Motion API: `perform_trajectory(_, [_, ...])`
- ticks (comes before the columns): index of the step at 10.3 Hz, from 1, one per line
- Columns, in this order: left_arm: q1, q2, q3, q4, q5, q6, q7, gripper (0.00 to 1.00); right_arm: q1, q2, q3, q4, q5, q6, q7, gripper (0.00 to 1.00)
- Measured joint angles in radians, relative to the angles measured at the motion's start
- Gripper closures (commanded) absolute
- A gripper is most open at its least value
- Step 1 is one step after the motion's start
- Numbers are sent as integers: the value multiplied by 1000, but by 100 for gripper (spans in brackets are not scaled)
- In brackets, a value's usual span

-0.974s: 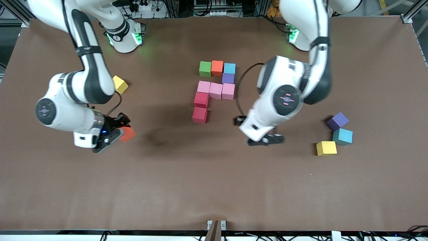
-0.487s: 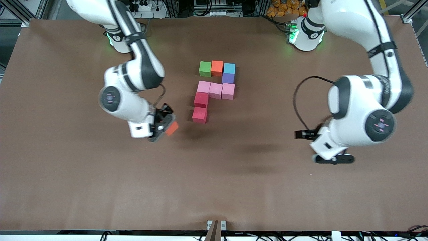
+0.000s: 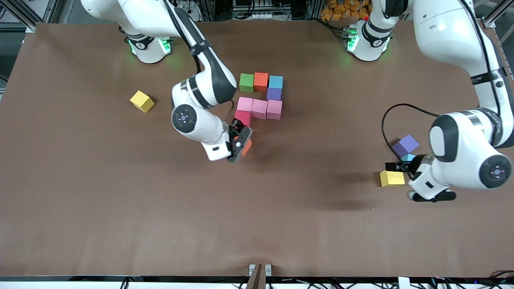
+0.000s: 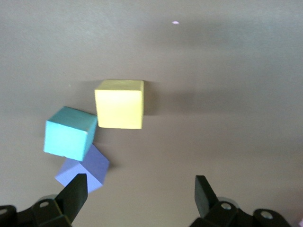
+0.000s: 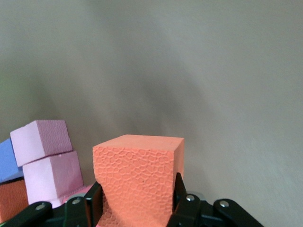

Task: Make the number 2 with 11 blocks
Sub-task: 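Reach the left gripper to yellow while the right gripper carries orange, then grasp yellow with the left gripper while the right gripper sets orange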

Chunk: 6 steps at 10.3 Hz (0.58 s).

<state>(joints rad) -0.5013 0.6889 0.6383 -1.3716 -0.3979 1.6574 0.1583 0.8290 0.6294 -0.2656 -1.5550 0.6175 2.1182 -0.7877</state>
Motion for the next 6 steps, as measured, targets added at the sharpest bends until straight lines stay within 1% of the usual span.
perform_trajectory(1, [5, 1, -5, -16, 1, 26, 7, 0, 0, 34, 24, 28, 9, 24, -15, 100])
perform_trajectory(3, [2, 11, -12, -55, 4, 82, 13, 0, 12, 64, 64, 48, 9, 58, -30, 100])
perform_trajectory(4, [2, 20, -13, -72, 5, 103, 29, 0, 26, 68, 70, 50, 9, 62, -62, 100])
perform_trajectory(6, [3, 42, -17, -87, 5, 122, 55, 0, 29, 74, 75, 50, 9, 64, -190, 100])
